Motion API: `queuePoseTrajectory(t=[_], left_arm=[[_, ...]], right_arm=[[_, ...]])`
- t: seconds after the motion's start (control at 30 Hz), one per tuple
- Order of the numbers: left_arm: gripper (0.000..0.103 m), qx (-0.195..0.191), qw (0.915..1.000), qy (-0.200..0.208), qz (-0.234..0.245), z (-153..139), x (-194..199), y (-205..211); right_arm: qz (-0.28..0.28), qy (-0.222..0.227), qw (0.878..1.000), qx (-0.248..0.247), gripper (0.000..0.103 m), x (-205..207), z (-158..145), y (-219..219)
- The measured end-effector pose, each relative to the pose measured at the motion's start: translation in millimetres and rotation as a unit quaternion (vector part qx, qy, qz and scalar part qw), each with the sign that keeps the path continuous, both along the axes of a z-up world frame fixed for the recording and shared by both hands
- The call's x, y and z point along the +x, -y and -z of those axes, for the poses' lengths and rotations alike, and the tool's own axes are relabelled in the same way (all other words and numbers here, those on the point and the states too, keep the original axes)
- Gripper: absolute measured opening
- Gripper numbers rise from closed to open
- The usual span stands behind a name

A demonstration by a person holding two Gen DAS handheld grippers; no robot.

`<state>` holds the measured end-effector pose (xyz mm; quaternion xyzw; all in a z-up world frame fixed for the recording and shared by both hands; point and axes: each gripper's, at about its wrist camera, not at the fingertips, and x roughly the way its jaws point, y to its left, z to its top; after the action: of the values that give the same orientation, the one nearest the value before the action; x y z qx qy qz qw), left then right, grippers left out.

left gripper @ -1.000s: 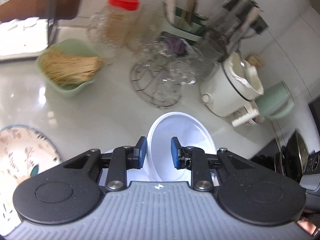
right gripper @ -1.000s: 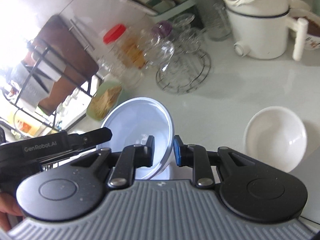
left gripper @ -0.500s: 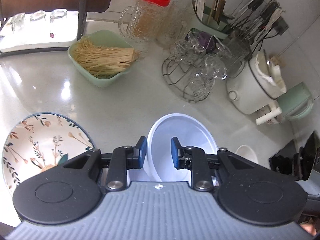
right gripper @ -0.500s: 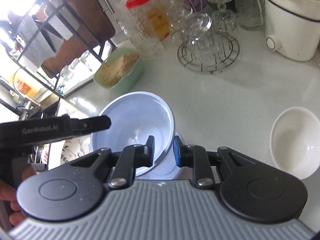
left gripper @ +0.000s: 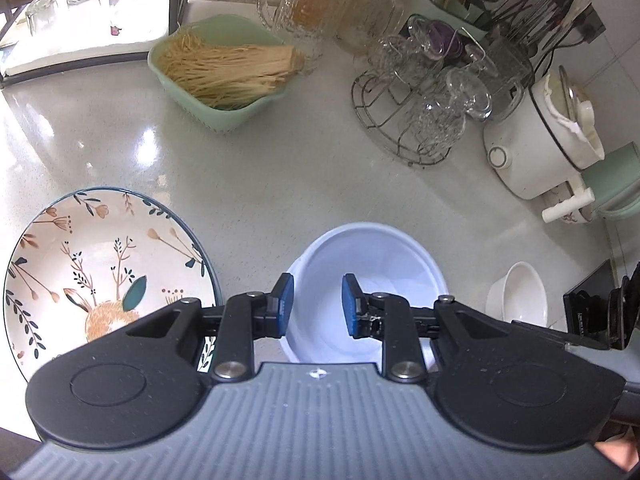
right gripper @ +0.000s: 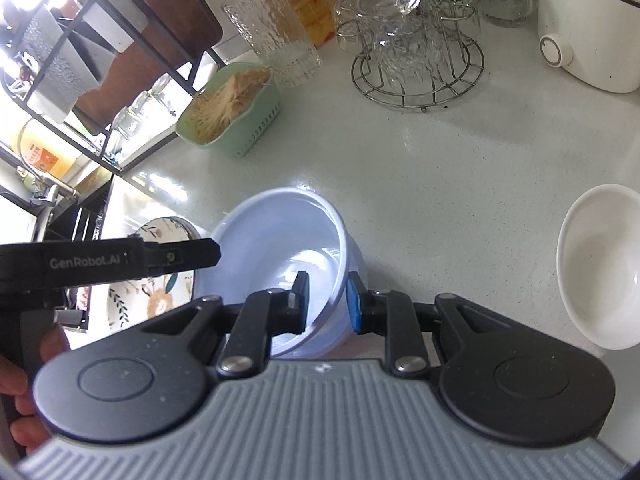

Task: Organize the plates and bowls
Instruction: 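Lower the second blue bowl into the first and open both grippers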

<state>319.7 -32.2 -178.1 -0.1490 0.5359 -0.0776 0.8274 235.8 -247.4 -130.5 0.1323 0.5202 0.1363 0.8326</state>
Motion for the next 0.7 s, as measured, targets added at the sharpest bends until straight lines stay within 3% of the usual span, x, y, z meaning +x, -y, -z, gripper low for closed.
queuePoseTrajectory(t=[0.23, 0.3, 0.33, 0.37, 0.5, 0.7], left_arm=[[0.029, 0.007, 1.0, 0.003, 0.005, -6, -4, 3], [0.029, 0.001, 1.0, 0.006, 0.0, -8, -5, 1], [0.029, 0.001, 1.0, 0.008, 0.0, -10, -5, 0], [0.029, 0.0, 0.9999, 0.011, 0.0, -12, -6, -1], [0.029, -0.005, 0.9996, 0.025, 0.008, -28, -10, -1], [0.029, -0.005, 0.9962, 0.079, 0.037, -66, -25, 7]], right_arm=[[-0.02, 0.015, 0.999, -0.029, 0.024, 0, -6, -10], [-0.015, 0.016, 0.999, -0.031, 0.038, 1, -9, -10], [-0.008, 0.017, 0.999, -0.027, 0.057, 1, -10, -8], [-0.001, 0.021, 1.0, -0.022, 0.061, 1, -12, -6], [0.016, 0.053, 0.998, -0.008, 0.06, -7, -28, 1], [0.031, 0.113, 0.993, -0.006, 0.06, -22, -68, 10]])
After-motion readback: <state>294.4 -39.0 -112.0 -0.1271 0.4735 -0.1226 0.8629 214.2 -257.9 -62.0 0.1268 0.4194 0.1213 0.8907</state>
